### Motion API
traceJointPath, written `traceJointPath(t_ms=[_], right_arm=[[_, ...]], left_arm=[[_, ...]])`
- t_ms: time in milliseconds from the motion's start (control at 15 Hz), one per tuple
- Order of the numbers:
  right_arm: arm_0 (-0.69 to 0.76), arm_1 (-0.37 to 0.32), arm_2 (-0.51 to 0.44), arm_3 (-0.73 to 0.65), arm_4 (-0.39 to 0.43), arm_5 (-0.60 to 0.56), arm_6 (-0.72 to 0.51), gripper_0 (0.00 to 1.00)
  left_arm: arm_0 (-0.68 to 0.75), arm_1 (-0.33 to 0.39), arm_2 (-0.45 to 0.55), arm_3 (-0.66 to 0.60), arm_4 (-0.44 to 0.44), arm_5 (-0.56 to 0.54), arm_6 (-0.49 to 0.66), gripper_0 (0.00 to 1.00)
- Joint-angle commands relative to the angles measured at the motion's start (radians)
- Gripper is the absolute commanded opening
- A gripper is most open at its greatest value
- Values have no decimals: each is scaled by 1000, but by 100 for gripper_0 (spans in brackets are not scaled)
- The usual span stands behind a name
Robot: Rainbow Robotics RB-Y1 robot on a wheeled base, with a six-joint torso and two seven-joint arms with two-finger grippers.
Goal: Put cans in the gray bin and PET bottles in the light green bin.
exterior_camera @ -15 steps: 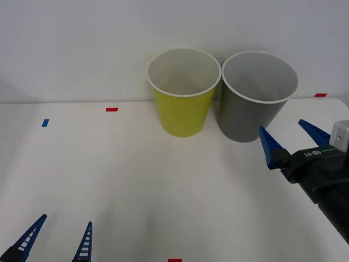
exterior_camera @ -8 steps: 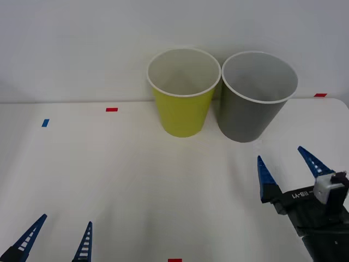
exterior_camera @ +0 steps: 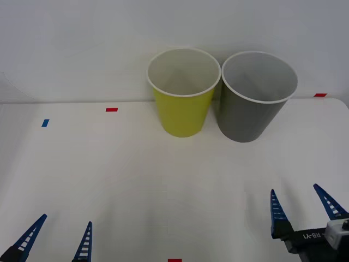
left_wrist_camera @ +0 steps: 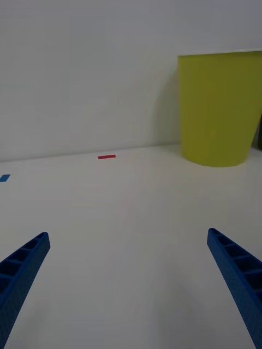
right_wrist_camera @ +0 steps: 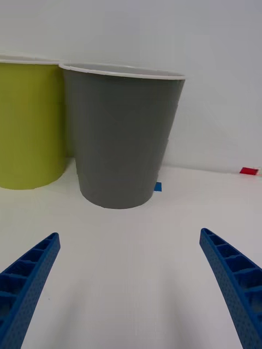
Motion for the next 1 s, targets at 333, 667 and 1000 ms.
traceJointPath(t_ms=[333, 667, 1000], right_arm=[[-16, -14, 2, 158, 39, -236, -106, 88], [47, -43, -23, 227, 51, -405, -118, 88], [73, -24, -40, 241, 28, -439, -120, 88]], left_arm=[[0, 0, 0, 0, 0, 0, 0, 100], [0, 0, 0, 0, 0, 0, 0, 100], [0, 0, 0, 0, 0, 0, 0, 100]])
